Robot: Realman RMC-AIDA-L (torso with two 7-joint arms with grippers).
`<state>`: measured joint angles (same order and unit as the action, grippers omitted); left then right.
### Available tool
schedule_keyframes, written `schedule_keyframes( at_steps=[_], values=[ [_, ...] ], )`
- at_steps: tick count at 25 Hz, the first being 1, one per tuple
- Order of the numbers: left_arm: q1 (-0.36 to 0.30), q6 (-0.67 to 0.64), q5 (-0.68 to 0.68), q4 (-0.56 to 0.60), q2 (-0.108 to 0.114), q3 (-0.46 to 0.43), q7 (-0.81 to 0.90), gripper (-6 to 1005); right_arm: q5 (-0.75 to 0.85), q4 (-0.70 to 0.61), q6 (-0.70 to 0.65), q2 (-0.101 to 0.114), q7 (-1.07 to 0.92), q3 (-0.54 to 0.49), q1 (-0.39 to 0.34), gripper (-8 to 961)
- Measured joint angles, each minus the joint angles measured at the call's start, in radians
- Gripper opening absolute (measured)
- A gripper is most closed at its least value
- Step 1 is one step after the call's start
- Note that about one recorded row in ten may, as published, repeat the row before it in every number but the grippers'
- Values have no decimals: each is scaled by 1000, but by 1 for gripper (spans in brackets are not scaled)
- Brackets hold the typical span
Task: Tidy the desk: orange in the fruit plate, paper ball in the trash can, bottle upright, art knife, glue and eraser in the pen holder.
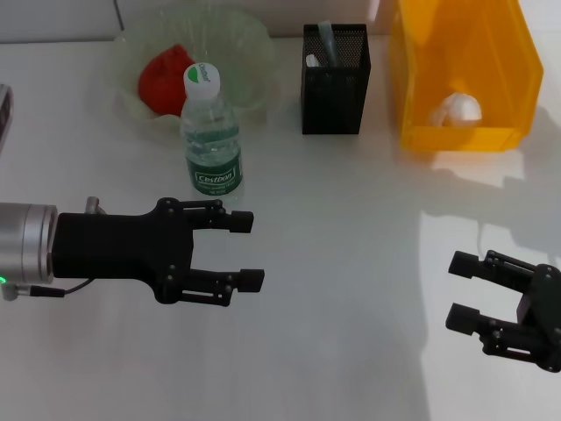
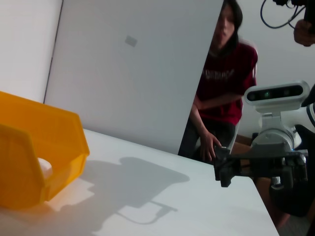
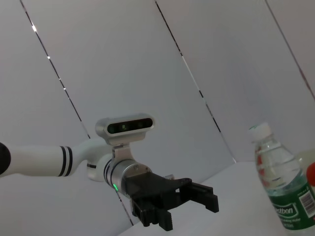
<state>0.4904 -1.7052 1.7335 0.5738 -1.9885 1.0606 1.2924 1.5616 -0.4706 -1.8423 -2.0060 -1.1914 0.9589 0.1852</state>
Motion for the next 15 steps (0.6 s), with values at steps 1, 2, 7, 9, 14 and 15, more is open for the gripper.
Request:
schedule_keyframes(
  at_steps=[1,2,7,9,14,15],
  values=[
    [0,0,0,0,0,0,0,800,17,-1,-6,-3,0,-12,1,790],
    [4,-10,22,12,3,-2,3,800,25,-1,-9,-4,0,-13,4,790],
    [0,-30,31,44,3,-7,18,800,64,5,-8,-7,0,-10,32,790],
    [-3,-32,31,54,2,-8,27,800,69,5,-4,-14,0,-11,39,790],
    [-6,-37,31,57,0,-8,33,800,79,0,-3,-23,10,-12,42,790],
    [-7,-42,31,57,-1,-8,40,800,80,0,-3,-24,13,-12,43,790]
  ],
)
